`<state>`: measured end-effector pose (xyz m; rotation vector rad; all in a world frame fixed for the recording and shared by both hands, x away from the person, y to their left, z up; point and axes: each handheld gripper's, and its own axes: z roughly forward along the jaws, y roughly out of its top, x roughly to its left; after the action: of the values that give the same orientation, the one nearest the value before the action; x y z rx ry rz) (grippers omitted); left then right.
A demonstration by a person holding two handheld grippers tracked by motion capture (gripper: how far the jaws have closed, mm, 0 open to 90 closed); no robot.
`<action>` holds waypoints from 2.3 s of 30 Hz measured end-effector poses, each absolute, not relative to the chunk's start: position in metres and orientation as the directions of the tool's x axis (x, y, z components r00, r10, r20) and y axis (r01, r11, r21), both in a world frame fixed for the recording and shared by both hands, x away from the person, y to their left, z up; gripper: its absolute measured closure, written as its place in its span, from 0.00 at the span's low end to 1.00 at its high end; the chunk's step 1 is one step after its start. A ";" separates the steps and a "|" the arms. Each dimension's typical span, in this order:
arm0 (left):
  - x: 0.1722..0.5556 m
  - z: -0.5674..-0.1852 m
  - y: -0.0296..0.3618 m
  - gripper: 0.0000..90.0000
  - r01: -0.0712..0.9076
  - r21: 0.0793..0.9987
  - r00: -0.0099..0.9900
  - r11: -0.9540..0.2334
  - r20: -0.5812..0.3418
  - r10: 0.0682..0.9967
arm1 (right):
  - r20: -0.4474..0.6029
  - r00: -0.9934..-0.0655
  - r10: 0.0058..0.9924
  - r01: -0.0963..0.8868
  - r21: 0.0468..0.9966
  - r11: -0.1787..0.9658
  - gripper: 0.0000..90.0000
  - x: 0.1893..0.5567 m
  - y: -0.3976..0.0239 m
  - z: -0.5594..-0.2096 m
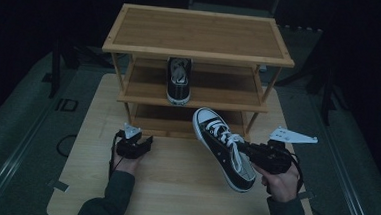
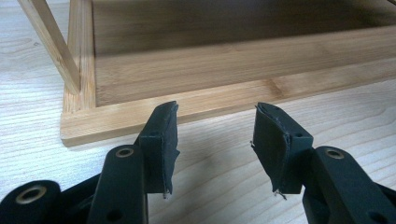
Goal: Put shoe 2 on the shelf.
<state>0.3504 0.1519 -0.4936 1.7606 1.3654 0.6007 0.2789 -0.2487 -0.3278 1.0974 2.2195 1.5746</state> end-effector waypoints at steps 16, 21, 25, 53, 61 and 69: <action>0.351 -0.493 0.153 0.56 0.563 0.822 0.301 -0.086 -0.107 0.948 | 0.253 -0.690 0.678 0.422 0.902 0.093 0.98 0.298 -0.239 -0.304; 0.351 -0.493 0.153 0.56 0.564 0.821 0.301 -0.086 -0.107 0.948 | 0.252 -0.668 0.701 0.422 0.903 0.078 0.98 0.309 -0.236 -0.298; 0.351 -0.493 0.153 0.56 0.565 0.821 0.301 -0.088 -0.106 0.948 | 0.240 -0.645 0.726 0.420 0.905 0.074 0.98 0.317 -0.233 -0.295; 0.352 -0.494 0.153 0.56 0.564 0.820 0.306 -0.092 -0.105 0.946 | 0.273 -0.442 0.855 0.410 0.909 -0.078 0.98 0.391 -0.189 -0.292; 0.352 -0.494 0.153 0.56 0.564 0.821 0.305 -0.088 -0.108 0.946 | 0.320 -0.371 0.872 0.393 0.905 -0.165 0.98 0.406 -0.173 -0.298; 0.352 -0.493 0.156 0.56 0.562 0.824 0.297 -0.073 -0.118 0.948 | 0.299 -0.326 0.897 0.352 0.919 -0.178 0.98 0.417 -0.153 -0.298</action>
<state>0.3521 0.1556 -0.4926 1.7475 1.3704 0.5936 0.4166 -0.1526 -0.2976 1.4391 1.6185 1.5244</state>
